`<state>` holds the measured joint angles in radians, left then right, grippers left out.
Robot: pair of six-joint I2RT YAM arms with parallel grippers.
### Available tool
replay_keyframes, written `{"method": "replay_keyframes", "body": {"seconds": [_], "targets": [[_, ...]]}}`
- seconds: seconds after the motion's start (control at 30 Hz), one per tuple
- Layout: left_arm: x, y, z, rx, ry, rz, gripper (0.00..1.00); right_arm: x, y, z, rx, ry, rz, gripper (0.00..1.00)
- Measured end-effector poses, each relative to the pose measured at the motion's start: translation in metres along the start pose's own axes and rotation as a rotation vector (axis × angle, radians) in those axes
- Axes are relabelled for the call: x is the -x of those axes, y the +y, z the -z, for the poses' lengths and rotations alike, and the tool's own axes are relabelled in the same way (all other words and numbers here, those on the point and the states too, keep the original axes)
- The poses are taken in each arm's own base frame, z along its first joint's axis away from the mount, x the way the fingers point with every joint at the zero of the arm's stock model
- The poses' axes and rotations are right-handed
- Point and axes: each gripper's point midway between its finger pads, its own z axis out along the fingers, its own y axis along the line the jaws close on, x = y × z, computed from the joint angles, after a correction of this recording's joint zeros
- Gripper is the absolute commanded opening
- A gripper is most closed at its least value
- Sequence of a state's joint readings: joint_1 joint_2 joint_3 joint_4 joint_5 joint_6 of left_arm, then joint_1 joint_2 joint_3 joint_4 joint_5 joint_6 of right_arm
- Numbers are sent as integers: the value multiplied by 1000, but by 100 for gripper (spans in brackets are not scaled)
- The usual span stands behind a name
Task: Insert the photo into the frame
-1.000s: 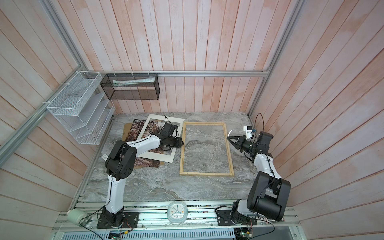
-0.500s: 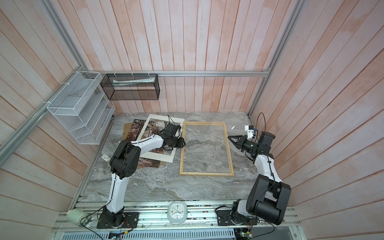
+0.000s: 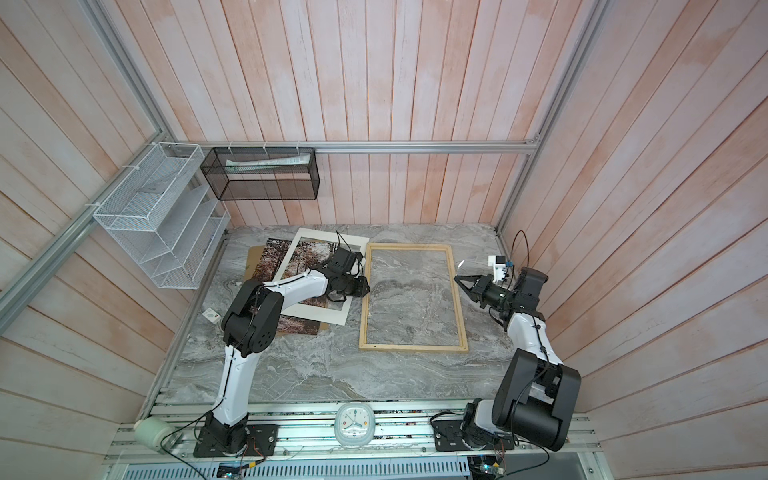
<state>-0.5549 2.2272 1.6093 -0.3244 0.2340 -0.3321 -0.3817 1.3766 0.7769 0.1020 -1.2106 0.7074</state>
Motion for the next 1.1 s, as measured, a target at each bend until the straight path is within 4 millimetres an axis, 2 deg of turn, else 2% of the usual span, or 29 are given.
{"method": "replay_keyframes", "body": {"seconds": [0.63, 1.1], "targets": [[5, -1, -1, -49, -8, -86, 30, -1, 4, 1, 10, 4, -16, 0], [9, -1, 3, -87, -10, -84, 42, -5, 1, 0, 27, 6, -22, 0]]}}
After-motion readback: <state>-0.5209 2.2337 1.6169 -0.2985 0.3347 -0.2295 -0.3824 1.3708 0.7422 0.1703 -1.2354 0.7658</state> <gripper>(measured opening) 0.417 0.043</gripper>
